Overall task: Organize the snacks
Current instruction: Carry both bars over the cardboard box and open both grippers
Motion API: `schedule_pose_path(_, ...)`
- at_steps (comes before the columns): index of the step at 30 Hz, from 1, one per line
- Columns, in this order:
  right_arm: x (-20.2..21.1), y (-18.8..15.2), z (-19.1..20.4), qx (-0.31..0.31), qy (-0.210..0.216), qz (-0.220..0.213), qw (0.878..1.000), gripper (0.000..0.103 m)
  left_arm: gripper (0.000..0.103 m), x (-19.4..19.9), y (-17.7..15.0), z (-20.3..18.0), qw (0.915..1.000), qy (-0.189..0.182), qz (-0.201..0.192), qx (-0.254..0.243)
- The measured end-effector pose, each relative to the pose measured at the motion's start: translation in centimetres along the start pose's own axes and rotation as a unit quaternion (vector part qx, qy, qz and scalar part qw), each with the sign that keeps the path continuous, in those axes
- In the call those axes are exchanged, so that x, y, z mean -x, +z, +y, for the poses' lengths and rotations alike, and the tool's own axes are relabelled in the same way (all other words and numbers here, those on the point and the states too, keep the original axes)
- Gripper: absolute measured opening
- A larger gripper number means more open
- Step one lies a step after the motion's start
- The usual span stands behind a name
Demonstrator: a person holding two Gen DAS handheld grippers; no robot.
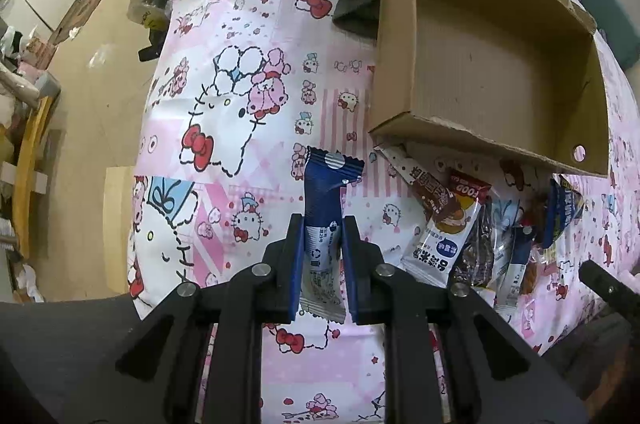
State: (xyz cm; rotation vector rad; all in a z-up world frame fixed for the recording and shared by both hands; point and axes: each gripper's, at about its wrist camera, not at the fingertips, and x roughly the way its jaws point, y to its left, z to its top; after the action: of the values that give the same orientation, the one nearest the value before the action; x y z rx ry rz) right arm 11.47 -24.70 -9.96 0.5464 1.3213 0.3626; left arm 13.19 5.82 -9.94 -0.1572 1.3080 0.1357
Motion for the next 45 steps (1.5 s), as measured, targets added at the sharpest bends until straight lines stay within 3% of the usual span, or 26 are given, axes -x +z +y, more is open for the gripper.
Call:
schedule_pose_path(2, -0.7, 0.3, 0.2, -0.005, -0.011, 0.009, 1.0, 0.031, 0.015, 0.0, -0.1, 0.0, 1.0, -0.002, -0.001, 0.0)
schedule_pose_path(3, -1.1, 0.3, 0.4, 0.0, -0.019, 0.012, 1.0, 0.051, 0.015, 0.0, -0.1, -0.1, 1.0, -0.004, -0.001, 0.0)
schedule_pose_path(4, -1.8, 0.4, 0.8, 0.005, -0.029, 0.017, 0.999, 0.056, 0.015, 0.0, 0.0, -0.1, 1.0, -0.005, -0.001, 0.0)
schedule_pose_path(8, -6.1, 0.6, 1.6, 0.016, -0.066, 0.065, 0.996, 0.045, 0.015, -0.2, 0.3, -0.1, 0.9999, -0.014, 0.001, 0.008)
schedule_pose_path(11, -9.0, 0.1, 1.3, 0.028, -0.113, 0.102, 0.988, 0.02, 0.015, -0.2, 0.3, -0.2, 0.9999, -0.013, 0.001, 0.006)
schedule_pose_path(12, -9.2, -0.1, 1.2, 0.031, -0.121, 0.104, 0.987, 0.018, 0.015, -0.1, 0.3, -0.2, 0.9999, -0.013, 0.002, 0.006)
schedule_pose_path(17, -5.6, -0.3, 2.0, 0.032, -0.08, 0.07, 0.994, 0.017, 0.015, 1.4, 0.3, 0.7, 0.9991, -0.027, -0.006, 0.031)
schedule_pose_path(21, -1.3, -0.2, 2.6, 0.031, -0.013, 0.03, 0.999, 0.017, 0.015, 4.0, 1.3, 0.7, 0.9971, -0.047, -0.037, 0.046)
schedule_pose_path(27, 3.9, 2.4, 3.9, 0.057, 0.059, -0.063, 0.995, 0.017, 0.015, 8.7, 4.2, -2.6, 0.9916, -0.061, -0.113, 0.003)
schedule_pose_path(35, 4.8, 8.2, 4.1, 0.075, 0.06, -0.138, 0.986, 0.017, 0.015, 9.1, 8.3, -7.8, 0.9817, -0.075, -0.164, -0.062)
schedule_pose_path(40, 3.3, 10.4, 1.6, 0.038, 0.045, -0.137, 0.989, 0.017, 0.015, 6.1, 8.8, -9.4, 0.9774, -0.065, -0.187, -0.072)
schedule_pose_path(45, 1.3, 10.8, 0.5, 0.02, 0.024, -0.12, 0.992, 0.017, 0.015, 2.8, 8.8, -9.5, 0.9814, -0.077, -0.162, -0.069)
